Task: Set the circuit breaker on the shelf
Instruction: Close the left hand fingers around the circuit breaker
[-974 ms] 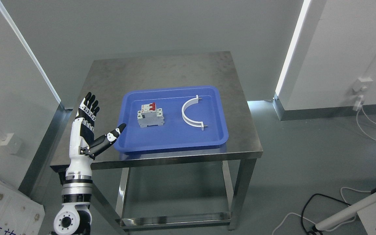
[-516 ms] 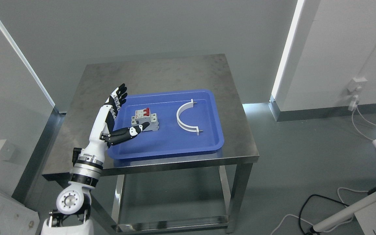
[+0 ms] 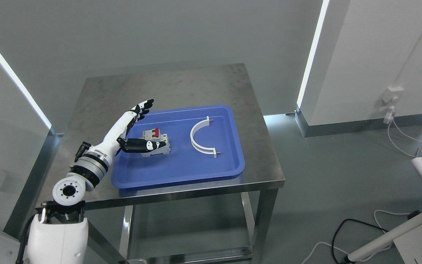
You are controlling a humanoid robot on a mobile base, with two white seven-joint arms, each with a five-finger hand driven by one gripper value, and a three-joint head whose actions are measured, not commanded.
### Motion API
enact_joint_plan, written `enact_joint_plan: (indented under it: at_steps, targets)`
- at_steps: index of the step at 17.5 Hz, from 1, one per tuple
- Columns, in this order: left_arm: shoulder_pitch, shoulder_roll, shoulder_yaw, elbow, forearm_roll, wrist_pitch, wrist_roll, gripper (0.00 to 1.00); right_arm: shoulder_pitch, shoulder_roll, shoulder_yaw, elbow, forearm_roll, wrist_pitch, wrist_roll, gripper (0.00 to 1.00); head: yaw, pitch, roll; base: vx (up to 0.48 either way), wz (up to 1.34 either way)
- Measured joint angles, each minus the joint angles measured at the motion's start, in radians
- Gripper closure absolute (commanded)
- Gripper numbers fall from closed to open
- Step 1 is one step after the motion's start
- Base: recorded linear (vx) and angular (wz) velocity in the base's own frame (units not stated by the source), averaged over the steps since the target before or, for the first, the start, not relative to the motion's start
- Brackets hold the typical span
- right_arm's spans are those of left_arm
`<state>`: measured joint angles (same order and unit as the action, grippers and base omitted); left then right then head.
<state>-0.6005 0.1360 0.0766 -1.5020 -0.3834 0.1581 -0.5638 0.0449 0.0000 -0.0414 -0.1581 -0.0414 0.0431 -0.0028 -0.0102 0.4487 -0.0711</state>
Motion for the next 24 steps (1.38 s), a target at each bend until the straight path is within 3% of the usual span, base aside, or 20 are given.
enact_joint_plan:
  at_steps: [7,11,13,17,21,24]
  targets:
    - [0.012,0.039,-0.006,0.021,-0.045,0.012,-0.060,0.19,0.000,0.000,0.000,0.000,0.000,0.004,0.000,0.00,0.0000,0.000,0.000,0.000,0.00]
    - [0.012,0.026,-0.008,0.030,-0.055,0.013,-0.067,0.39,0.000,0.000,0.000,0.000,0.000,0.004,0.000,0.00,0.0000,0.000,0.000,0.000,0.00]
    - [0.006,0.020,-0.010,0.038,-0.060,0.015,-0.067,0.53,0.000,0.000,0.000,0.000,0.000,0.004,0.000,0.00,0.0000,0.000,0.000,0.000,0.00]
    - [-0.003,0.014,-0.009,0.058,-0.065,0.004,-0.066,0.59,0.000,0.000,0.000,0.000,0.000,0.004,0.000,0.00,0.0000,0.000,0.000,0.000,0.00]
    - [-0.003,0.010,-0.005,0.073,-0.068,-0.035,-0.064,0.86,0.000,0.000,0.000,0.000,0.000,0.004,0.000,0.00,0.0000,0.000,0.000,0.000,0.00]
    - [0.005,0.004,0.011,0.084,-0.069,-0.101,-0.064,0.89,0.000,0.000,0.000,0.000,0.000,0.004,0.000,0.00,0.0000,0.000,0.000,0.000,0.00]
